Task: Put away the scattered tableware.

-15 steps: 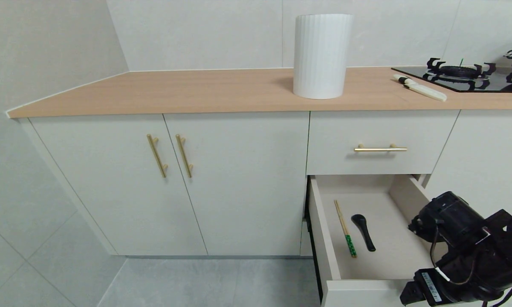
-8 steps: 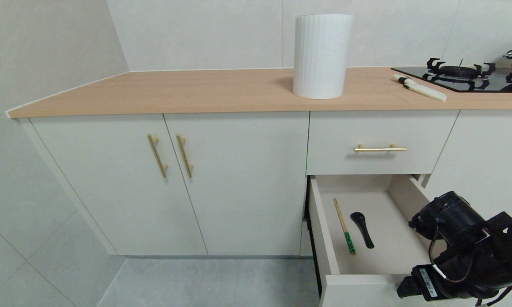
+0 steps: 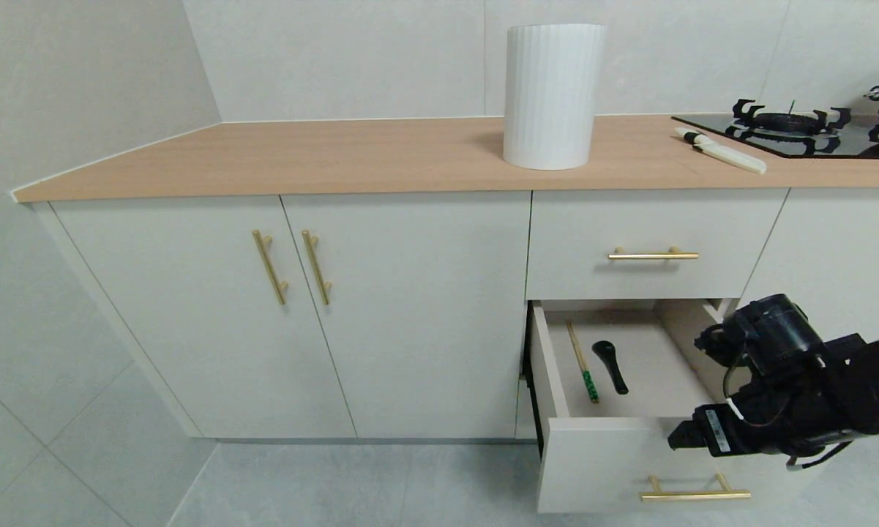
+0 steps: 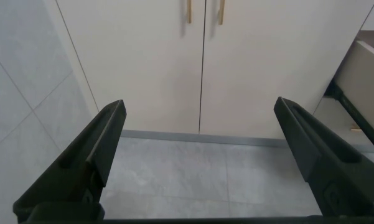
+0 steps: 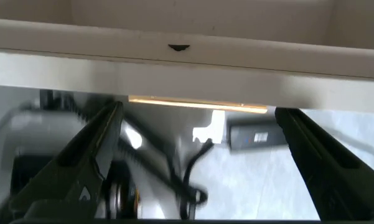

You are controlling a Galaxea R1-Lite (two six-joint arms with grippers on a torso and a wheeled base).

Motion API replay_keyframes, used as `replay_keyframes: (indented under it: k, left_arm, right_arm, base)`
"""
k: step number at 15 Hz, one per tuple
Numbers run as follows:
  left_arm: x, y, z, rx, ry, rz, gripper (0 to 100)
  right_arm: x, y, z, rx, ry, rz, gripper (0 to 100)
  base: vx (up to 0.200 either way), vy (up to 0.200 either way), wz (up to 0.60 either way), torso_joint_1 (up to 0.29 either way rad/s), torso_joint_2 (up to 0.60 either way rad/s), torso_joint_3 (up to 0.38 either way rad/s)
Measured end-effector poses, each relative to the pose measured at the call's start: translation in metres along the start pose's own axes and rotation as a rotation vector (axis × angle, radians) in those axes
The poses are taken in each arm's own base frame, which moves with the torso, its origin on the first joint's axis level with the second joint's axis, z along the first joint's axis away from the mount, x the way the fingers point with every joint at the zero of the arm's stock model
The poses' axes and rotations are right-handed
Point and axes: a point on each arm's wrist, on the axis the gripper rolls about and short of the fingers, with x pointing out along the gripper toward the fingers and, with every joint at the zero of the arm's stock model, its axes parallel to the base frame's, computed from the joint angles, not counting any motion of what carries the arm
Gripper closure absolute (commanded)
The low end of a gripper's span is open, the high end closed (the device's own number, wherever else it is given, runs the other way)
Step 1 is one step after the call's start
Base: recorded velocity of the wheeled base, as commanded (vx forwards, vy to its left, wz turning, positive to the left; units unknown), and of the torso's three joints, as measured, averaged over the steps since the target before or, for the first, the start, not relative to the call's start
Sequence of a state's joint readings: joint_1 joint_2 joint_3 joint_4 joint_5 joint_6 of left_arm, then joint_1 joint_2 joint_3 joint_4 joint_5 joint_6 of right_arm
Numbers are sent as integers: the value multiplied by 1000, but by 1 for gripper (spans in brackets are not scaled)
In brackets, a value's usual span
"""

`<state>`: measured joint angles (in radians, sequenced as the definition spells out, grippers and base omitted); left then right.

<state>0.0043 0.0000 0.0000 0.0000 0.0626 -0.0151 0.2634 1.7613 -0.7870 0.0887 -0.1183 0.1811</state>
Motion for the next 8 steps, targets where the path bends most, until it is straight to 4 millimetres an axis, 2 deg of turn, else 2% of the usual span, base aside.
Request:
replay_keyframes:
  k: [4,8]
  left_arm:
    - [0,0,0,0,0,0,0]
    - [0,0,0,0,0,-1,0]
  right_arm:
    - [16,-2,36,9,-49,-9,0]
    - [37,-3,62,27,-70,-11,0]
  base:
    - [0,0,0,0,0,0]
    - [0,0,0,0,0,0]
